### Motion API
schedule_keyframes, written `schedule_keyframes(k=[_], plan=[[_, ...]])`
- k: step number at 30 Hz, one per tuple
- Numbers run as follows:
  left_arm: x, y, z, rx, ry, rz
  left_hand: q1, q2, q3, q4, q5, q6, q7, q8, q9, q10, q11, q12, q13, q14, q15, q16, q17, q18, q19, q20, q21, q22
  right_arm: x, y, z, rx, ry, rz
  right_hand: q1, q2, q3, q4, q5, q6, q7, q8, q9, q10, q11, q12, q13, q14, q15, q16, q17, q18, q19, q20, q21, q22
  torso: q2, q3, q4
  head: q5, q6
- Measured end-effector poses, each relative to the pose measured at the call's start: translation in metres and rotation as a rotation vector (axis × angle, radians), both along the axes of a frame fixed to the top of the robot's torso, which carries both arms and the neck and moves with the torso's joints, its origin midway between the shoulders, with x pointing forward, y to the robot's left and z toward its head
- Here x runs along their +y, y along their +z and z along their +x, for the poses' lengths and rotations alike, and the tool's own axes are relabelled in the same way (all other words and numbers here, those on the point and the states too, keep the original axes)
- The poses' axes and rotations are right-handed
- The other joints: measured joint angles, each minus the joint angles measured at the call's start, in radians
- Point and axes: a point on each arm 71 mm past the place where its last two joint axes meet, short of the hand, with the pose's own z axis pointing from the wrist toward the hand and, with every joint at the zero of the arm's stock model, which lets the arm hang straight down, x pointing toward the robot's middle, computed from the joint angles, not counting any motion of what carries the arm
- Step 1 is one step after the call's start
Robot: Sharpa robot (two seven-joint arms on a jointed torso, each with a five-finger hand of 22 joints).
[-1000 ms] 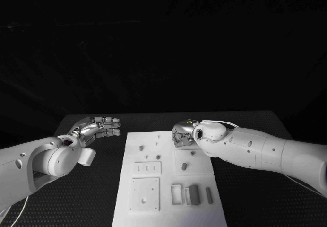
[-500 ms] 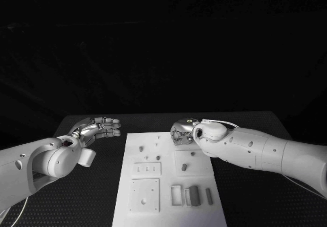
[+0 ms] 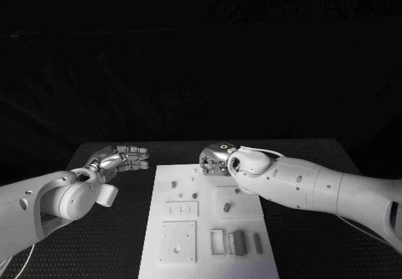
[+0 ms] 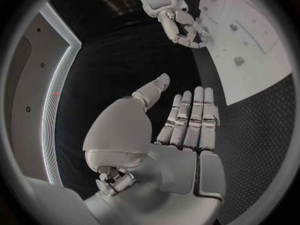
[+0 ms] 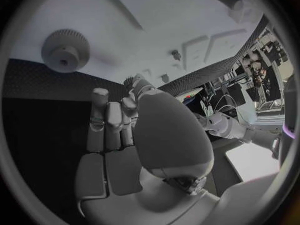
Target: Assemble the parts on the task board
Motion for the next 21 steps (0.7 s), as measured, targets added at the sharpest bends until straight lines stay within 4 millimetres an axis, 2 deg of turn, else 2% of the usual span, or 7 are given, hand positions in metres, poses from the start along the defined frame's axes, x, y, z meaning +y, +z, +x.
schedule_keyframes(k=[6, 11, 21], plan=[[-0.004, 0.0, 0.001, 0.0, -0.006, -0.001, 0.0, 0.0, 0.0, 0.0, 0.0, 0.0, 0.0, 0.0, 0.0, 0.0, 0.0, 0.0, -0.001, 0.0, 0.0, -0.004, 0.0, 0.0, 0.0, 0.0, 0.0, 0.0, 0.02, 0.001, 0.002, -0.033, 0.022, 0.002, 0.0, 0.0, 0.004, -0.004, 0.0, 0.0, 0.0, -0.002, 0.001, 0.002, -0.002, 0.002, 0.0, 0.0, 0.0, 0.0, -0.002, 0.0, 0.0, 0.0, 0.0, 0.0, 0.0, 0.0, 0.0, 0.002, 0.006], [-0.005, 0.0, 0.001, -0.001, -0.008, -0.001, 0.0, 0.0, 0.0, 0.0, 0.0, 0.0, 0.0, 0.0, 0.0, 0.0, 0.0, 0.0, -0.001, 0.0, 0.0, -0.004, 0.0, 0.0, 0.0, 0.0, 0.0, 0.0, 0.026, -0.002, 0.005, -0.045, 0.02, -0.003, 0.0, 0.0, 0.007, -0.007, 0.0, 0.0, 0.0, -0.005, 0.001, 0.004, -0.004, 0.002, 0.0, 0.0, 0.0, 0.0, -0.003, 0.0, 0.0, 0.0, 0.0, 0.0, 0.0, 0.0, 0.003, -0.001, 0.007], [-0.009, 0.0, 0.002, -0.001, -0.014, -0.001, 0.0, 0.0, 0.0, 0.0, 0.0, 0.0, 0.0, 0.0, -0.001, 0.0, 0.0, -0.004, -0.001, 0.0, 0.0, -0.004, 0.0, 0.0, 0.0, 0.0, 0.0, -0.001, 0.035, -0.01, 0.006, -0.053, 0.02, -0.017, 0.0, 0.0, 0.011, -0.011, 0.0, 0.004, -0.003, -0.002, 0.001, 0.004, -0.004, -0.002, 0.001, 0.001, 0.0, 0.0, -0.003, 0.0, 0.0, 0.0, 0.004, 0.0, 0.0, -0.0008, 0.0032, -0.003, 0.011]])
